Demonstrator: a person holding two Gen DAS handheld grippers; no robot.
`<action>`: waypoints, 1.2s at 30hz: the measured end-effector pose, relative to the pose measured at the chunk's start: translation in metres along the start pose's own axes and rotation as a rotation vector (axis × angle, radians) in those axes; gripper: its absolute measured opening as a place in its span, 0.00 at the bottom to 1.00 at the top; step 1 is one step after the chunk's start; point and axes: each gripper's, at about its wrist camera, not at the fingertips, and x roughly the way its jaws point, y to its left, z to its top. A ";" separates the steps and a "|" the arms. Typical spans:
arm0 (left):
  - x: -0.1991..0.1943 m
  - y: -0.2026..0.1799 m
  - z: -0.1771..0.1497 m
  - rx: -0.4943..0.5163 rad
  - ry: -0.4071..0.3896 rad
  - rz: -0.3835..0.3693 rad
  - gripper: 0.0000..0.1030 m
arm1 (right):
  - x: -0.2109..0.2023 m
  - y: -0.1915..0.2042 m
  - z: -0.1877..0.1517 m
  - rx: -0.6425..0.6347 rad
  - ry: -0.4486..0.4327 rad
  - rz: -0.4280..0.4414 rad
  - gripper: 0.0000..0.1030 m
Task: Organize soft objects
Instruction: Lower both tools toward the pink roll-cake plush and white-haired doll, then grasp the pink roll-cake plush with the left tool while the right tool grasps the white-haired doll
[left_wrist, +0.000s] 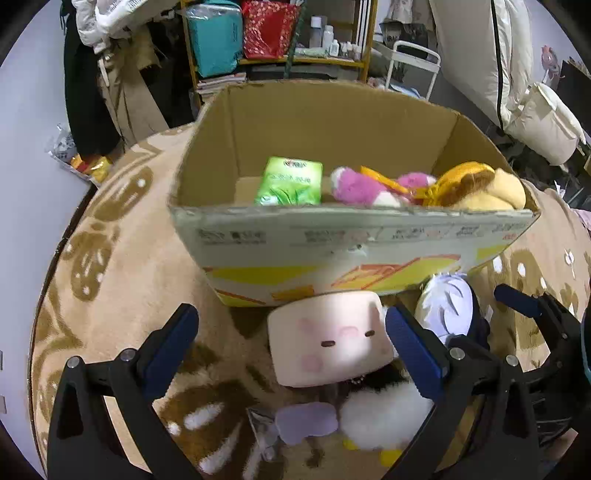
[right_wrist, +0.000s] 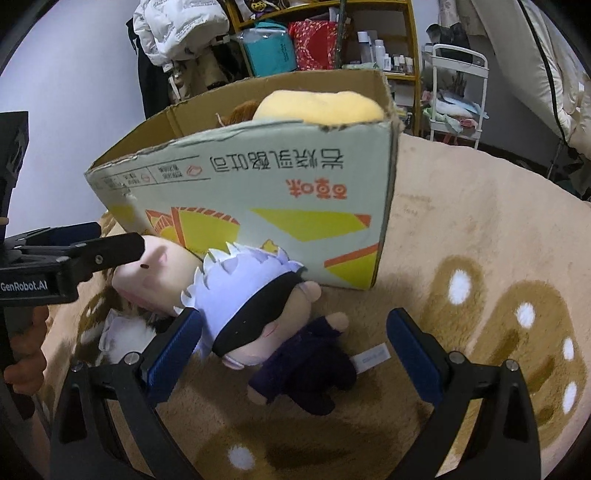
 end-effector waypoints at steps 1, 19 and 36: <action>0.002 -0.001 -0.001 -0.004 0.009 -0.013 0.97 | 0.000 0.001 -0.001 -0.004 0.002 0.005 1.00; 0.035 -0.016 -0.016 -0.049 0.090 -0.091 0.68 | 0.028 0.009 -0.009 -0.008 0.085 0.044 0.99; -0.016 -0.009 -0.038 -0.043 0.003 -0.045 0.47 | 0.004 0.018 -0.003 -0.002 0.036 0.054 0.78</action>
